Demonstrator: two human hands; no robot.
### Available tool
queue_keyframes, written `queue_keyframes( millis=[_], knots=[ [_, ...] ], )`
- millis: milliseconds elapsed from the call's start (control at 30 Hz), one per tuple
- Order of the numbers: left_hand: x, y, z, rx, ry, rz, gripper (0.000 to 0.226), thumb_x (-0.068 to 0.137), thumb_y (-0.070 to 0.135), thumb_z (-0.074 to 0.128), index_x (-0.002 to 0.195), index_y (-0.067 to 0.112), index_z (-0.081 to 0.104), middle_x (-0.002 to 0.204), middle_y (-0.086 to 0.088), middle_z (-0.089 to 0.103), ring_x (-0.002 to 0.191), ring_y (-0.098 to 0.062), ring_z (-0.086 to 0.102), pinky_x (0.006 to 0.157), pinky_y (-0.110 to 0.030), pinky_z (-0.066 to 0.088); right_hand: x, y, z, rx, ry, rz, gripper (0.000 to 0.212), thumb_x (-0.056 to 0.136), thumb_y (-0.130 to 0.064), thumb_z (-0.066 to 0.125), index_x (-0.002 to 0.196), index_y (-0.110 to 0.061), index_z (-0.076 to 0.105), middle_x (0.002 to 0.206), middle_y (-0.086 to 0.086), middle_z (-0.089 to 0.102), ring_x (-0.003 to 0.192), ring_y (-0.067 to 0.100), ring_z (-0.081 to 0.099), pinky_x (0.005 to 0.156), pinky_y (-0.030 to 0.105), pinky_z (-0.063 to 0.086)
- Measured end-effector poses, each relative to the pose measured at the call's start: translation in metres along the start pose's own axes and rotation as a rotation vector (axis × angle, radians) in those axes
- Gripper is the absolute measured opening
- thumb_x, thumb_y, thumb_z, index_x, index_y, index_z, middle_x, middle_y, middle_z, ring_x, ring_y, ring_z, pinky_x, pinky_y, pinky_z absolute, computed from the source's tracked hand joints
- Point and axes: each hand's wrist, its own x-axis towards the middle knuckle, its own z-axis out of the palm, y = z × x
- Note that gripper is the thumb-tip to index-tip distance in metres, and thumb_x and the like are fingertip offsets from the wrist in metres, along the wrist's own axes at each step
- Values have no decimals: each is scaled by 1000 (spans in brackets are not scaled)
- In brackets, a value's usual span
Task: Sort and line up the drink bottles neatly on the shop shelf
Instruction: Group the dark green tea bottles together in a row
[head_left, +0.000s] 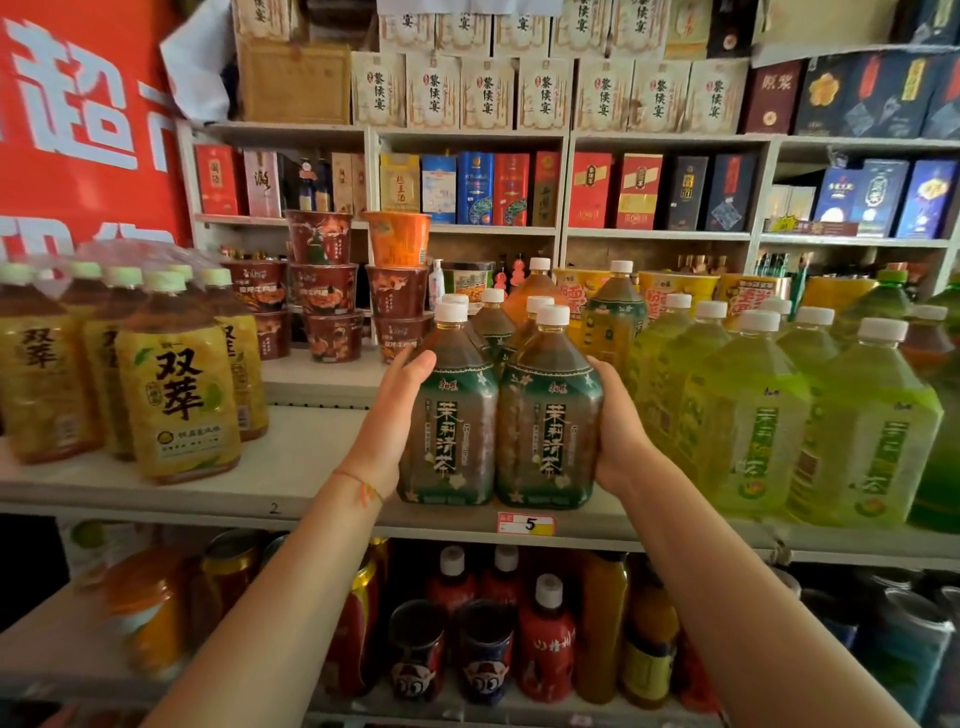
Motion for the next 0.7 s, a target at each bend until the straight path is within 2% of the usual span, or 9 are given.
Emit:
queue_keyframes(
  millis=[167, 267, 400, 567, 633, 700],
  knots=[
    [3, 2, -30, 7, 47, -11, 80, 65, 84, 67, 136, 50, 56, 144, 6, 59, 137, -24, 51, 114, -56, 36, 2, 10, 22, -4, -50, 27, 52, 98, -60, 38, 108, -21, 71, 96, 9, 77, 94, 27, 71, 86, 41, 53],
    [11, -3, -48, 24, 107, -59, 92, 59, 89, 69, 140, 50, 51, 151, 7, 52, 142, -24, 45, 117, -57, 31, 3, 14, 32, 3, -53, 26, 50, 99, -59, 39, 107, -22, 71, 92, 7, 78, 89, 24, 72, 78, 37, 53],
    [15, -6, -56, 41, 92, -72, 91, 61, 88, 69, 140, 48, 52, 150, 7, 53, 142, -24, 45, 118, -56, 30, 4, 17, 38, 14, -38, 25, 50, 98, -60, 40, 113, -23, 70, 94, 7, 78, 91, 24, 72, 77, 37, 53],
    [10, -1, -53, 56, 103, -72, 93, 58, 91, 67, 139, 46, 55, 145, 6, 57, 138, -22, 49, 117, -55, 33, 6, 20, 39, 21, 2, 8, 52, 98, -60, 41, 118, -22, 69, 102, 9, 77, 100, 29, 71, 94, 45, 53],
    [1, 7, -46, 104, 148, -48, 85, 64, 89, 63, 135, 42, 60, 138, 7, 63, 133, -19, 54, 115, -53, 37, 6, 22, 40, 14, 26, -1, 49, 98, -56, 42, 116, -20, 70, 101, 10, 77, 98, 29, 72, 95, 47, 53],
    [-12, 18, -31, 258, 259, 66, 60, 86, 68, 58, 132, 31, 63, 126, 9, 67, 121, -12, 59, 111, -48, 43, 6, 21, 40, -20, 55, -3, 41, 99, -49, 45, 104, -19, 72, 90, 7, 77, 90, 27, 71, 94, 44, 53]
  ],
)
